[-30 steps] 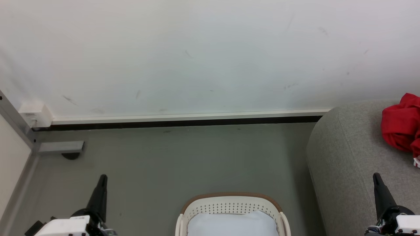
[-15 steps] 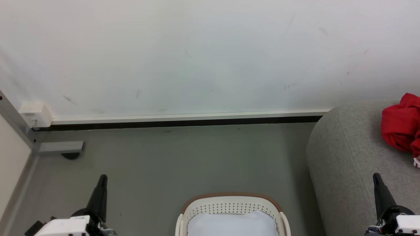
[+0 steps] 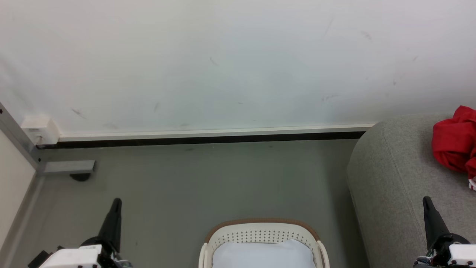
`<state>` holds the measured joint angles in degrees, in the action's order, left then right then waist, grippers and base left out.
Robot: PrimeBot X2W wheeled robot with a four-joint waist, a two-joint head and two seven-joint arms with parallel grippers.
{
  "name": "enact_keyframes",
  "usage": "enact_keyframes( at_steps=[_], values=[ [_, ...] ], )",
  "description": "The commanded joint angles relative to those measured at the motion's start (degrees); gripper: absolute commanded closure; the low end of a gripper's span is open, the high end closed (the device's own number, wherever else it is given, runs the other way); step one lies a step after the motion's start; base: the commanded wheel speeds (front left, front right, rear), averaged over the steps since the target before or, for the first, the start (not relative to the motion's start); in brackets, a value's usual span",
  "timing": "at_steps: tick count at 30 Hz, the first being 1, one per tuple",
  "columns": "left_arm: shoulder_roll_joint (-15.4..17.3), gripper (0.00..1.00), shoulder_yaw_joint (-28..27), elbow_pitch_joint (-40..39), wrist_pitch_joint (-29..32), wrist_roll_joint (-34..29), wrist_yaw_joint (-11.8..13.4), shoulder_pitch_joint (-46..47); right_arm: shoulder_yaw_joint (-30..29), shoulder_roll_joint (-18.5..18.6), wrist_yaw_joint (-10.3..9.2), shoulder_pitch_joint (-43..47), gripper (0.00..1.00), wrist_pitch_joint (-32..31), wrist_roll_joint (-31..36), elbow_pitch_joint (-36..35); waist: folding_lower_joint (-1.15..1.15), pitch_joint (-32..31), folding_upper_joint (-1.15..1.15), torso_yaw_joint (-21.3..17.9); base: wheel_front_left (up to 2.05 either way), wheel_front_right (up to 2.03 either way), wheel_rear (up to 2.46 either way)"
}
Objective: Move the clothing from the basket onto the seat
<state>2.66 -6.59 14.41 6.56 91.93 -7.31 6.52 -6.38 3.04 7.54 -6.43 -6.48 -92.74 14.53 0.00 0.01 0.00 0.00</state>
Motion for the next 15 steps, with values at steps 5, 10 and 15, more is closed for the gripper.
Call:
enact_keyframes(
  at_steps=[5, 10, 15],
  values=[
    [0.4, 1.00, -0.2, 0.1, 0.3, 0.7, -0.4, 0.4, -0.2, 0.0, -0.10, -0.4, 1.00, -0.1, 0.4, -0.3, 0.00, 0.0, 0.00, 0.0, 0.00, 0.00, 0.00],
    [0.4, 1.00, -0.2, 0.1, 0.3, 0.7, -0.4, 0.4, -0.2, -0.1, -0.10, -0.4, 1.00, -0.1, 0.4, -0.3, 0.00, 0.0, 0.00, 0.0, 0.00, 0.00, 0.00],
    [0.4, 1.00, -0.2, 0.1, 0.3, 0.7, -0.4, 0.4, -0.3, -0.1, -0.10, -0.4, 1.00, -0.1, 0.4, -0.3, 0.00, 0.0, 0.00, 0.0, 0.00, 0.00, 0.00]
  ],
)
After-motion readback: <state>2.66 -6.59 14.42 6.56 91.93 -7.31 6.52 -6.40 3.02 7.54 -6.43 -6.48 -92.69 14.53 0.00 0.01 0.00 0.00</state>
